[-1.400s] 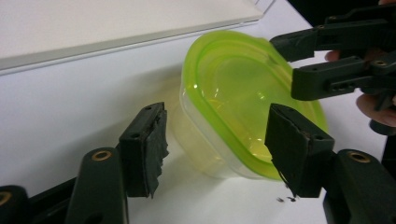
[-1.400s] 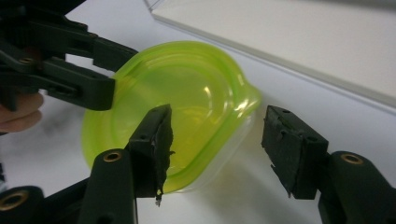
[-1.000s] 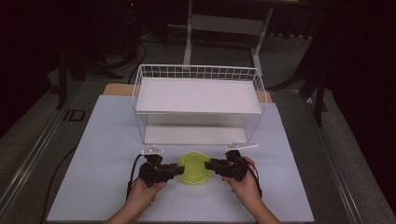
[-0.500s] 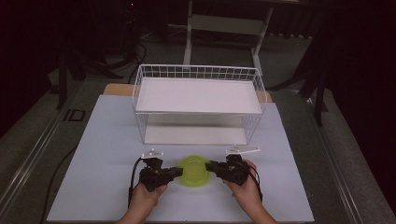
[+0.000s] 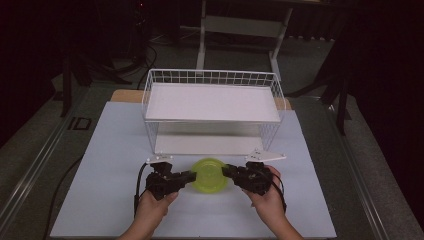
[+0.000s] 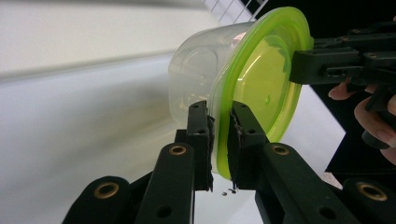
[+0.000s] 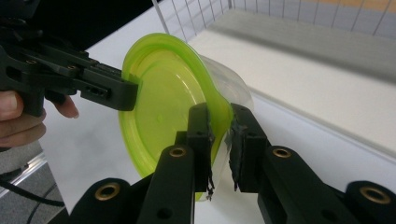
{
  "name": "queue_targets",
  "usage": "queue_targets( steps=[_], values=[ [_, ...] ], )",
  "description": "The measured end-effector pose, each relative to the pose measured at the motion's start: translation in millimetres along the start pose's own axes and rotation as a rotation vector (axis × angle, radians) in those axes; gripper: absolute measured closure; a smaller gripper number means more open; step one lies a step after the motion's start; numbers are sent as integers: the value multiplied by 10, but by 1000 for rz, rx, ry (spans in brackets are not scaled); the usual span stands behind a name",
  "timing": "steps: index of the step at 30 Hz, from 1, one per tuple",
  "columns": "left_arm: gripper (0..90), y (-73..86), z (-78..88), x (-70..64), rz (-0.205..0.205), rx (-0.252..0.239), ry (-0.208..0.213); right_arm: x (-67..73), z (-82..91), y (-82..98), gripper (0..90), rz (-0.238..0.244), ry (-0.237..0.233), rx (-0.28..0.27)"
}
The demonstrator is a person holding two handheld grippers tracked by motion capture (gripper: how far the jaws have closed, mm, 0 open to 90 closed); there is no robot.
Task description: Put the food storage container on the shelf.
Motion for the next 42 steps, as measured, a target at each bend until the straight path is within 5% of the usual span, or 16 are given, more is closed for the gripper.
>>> queue_targets(
  steps=[18,32,42],
  values=[
    [812,-675,226,-344,-94,-36,19,14,401,-612,793,18,38,-100],
    [812,-1221,316,-427,-127,-73,8,-96,481,-1147,791,19,63,-144],
    [811,-1501,310,-343,-112,-74,0,-207,383,-1418,789,2,78,-134]
  ],
)
Point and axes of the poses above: each handheld gripper's, and its own axes: z roughly backward along the jaws, y roughly out of its underside, x roughly to its left, the point moved 4 cm from there along -z, roughly forward along the jaws, and after that the axes turned 14 degrees about y, right-handed, at the moved point
